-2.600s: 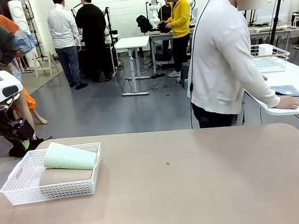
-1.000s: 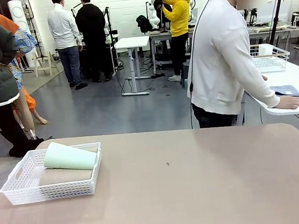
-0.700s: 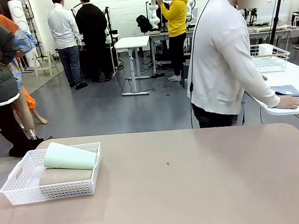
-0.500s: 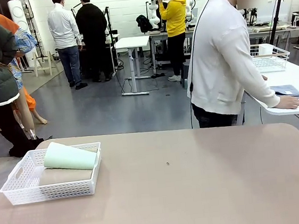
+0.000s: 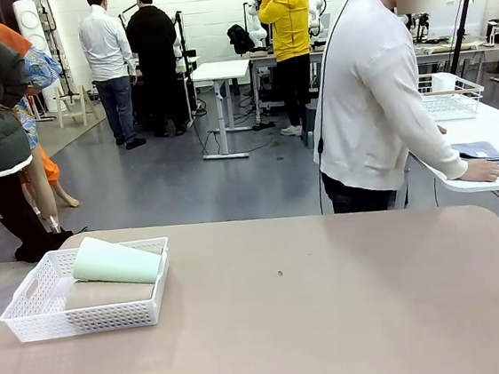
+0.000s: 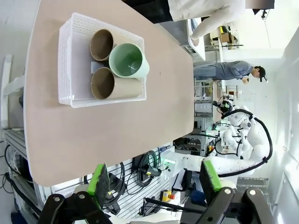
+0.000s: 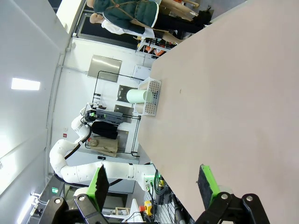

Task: Clean and organize the cups into the basket.
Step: Move the Organizing basket back to the left side of the table.

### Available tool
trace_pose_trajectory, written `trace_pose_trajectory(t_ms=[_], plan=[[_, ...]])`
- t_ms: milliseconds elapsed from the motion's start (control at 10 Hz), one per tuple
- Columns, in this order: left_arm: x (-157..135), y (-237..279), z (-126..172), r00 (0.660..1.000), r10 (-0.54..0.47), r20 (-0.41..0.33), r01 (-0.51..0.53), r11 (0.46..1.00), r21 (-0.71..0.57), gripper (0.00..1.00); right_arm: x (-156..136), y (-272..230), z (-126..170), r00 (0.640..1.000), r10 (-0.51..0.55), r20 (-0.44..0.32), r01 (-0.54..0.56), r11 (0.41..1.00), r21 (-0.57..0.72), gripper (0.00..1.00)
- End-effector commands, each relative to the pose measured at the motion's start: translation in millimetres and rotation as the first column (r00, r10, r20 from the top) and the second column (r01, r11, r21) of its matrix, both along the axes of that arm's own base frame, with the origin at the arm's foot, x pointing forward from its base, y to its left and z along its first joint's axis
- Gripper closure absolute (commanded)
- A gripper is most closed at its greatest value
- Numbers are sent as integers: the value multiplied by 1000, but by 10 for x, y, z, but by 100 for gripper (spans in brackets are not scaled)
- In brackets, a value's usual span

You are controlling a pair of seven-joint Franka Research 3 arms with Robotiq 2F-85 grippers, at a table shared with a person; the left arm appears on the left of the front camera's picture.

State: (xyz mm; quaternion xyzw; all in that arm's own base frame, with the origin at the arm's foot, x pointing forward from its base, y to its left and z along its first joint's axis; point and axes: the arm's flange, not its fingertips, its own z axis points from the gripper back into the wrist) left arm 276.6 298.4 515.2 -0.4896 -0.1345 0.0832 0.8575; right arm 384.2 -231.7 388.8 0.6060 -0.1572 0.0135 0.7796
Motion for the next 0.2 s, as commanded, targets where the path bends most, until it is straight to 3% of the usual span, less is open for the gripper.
trace_pose_trajectory(t_ms=[0, 100], plan=[[2, 2, 55, 1000, 5, 5, -5, 1000, -21, 0, 2, 30, 14, 1000, -7, -8, 7, 1000, -9, 0], [2, 2, 55, 1000, 5, 5, -5, 1000, -21, 0, 2, 30, 14, 1000, -7, -8, 7, 1000, -9, 0]])
